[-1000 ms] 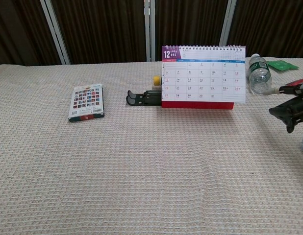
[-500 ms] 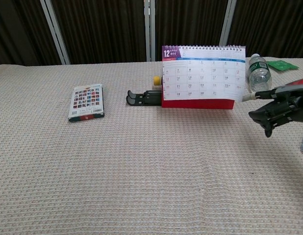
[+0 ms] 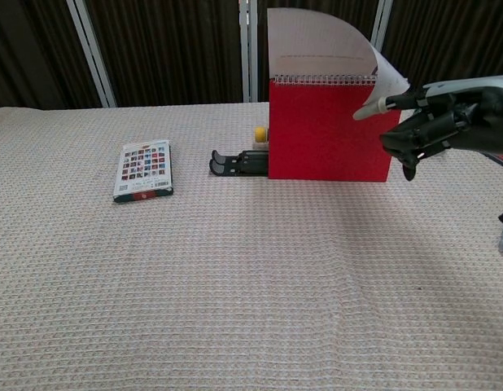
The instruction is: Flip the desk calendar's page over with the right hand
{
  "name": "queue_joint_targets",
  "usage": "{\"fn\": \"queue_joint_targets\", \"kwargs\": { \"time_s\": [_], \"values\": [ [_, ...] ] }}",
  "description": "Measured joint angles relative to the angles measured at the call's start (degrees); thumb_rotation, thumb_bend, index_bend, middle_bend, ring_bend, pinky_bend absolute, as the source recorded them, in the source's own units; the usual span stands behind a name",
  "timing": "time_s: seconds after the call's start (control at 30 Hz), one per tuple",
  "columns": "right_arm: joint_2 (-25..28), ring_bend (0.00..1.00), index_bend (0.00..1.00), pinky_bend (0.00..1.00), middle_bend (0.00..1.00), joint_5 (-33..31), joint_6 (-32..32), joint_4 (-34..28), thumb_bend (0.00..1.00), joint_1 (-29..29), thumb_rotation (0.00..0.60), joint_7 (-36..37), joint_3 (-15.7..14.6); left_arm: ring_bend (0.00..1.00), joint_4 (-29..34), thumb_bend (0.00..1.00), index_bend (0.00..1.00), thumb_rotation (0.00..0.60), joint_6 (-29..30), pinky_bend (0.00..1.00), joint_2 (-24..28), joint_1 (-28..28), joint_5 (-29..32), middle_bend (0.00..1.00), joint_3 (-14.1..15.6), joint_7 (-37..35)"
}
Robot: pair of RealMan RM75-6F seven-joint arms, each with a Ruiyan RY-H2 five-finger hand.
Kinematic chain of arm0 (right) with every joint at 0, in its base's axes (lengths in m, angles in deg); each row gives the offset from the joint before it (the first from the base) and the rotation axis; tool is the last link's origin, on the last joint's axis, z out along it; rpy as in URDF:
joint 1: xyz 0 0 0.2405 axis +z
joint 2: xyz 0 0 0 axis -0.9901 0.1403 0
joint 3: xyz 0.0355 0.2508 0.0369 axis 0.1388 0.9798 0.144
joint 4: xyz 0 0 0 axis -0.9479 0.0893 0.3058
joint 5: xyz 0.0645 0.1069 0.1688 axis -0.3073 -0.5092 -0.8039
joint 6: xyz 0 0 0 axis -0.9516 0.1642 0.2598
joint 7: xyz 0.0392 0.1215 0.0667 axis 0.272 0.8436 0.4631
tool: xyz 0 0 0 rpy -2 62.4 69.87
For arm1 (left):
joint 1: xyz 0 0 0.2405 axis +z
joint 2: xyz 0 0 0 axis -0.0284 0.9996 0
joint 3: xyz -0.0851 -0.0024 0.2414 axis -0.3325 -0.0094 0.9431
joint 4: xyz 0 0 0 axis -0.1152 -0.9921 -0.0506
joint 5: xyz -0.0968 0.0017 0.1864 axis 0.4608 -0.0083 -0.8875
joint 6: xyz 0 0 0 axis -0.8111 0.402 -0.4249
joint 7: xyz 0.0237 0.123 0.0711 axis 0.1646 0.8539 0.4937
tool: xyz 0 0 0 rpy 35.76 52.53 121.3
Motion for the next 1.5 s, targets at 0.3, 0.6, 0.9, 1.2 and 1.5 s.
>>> {"fn": "queue_joint_targets", "kwargs": {
  "time_s": [0.3,0.6,0.9,1.2,1.5],
  "values": [
    [-0.12,0.3,0.22,0.42,0.34,-4.53,9.32,-0.33,0.42,4.59,0.6,-8.45,2.4,0.0,-0.57,0.12,0.0,0.6,-1.94,0.0,-0.37,-0.61,1.34,0.0,-0.1,-0.56],
    [-3.41,0.1,0.22,0.27,0.19,-10.75,11.37,7.86,0.38,10.95,0.6,-14.2,3.36,0.0,-1.25,0.12,0.0,0.6,-4.74,0.0,-1.08,-1.96,4.2,0.0,-1.1,-1.01],
    [-5.48,0.0,0.06,0.0,0.0,-6.92,9.87,15.39,0.17,13.11,0.6,-17.99,0.14,0.0,-1.21,0.12,0.0,0.6,-5.29,0.0,-1.61,-2.39,4.4,0.0,-1.13,-0.26],
    [-5.29,0.0,0.03,0.0,0.0,-6.13,10.63,17.36,0.15,13.57,0.6,-23.97,-3.4,0.0,-1.37,0.12,0.0,0.6,-5.35,0.0,-1.62,-2.37,4.54,0.0,-0.87,-0.19],
    [-1.57,0.0,0.01,0.0,0.0,-6.04,9.48,13.62,0.15,12.55,0.6,-25.88,-5.73,0.0,-1.09,0.12,0.0,0.6,-5.16,0.0,-1.51,-2.36,4.23,0.0,-0.68,-0.1]
  ]
}}
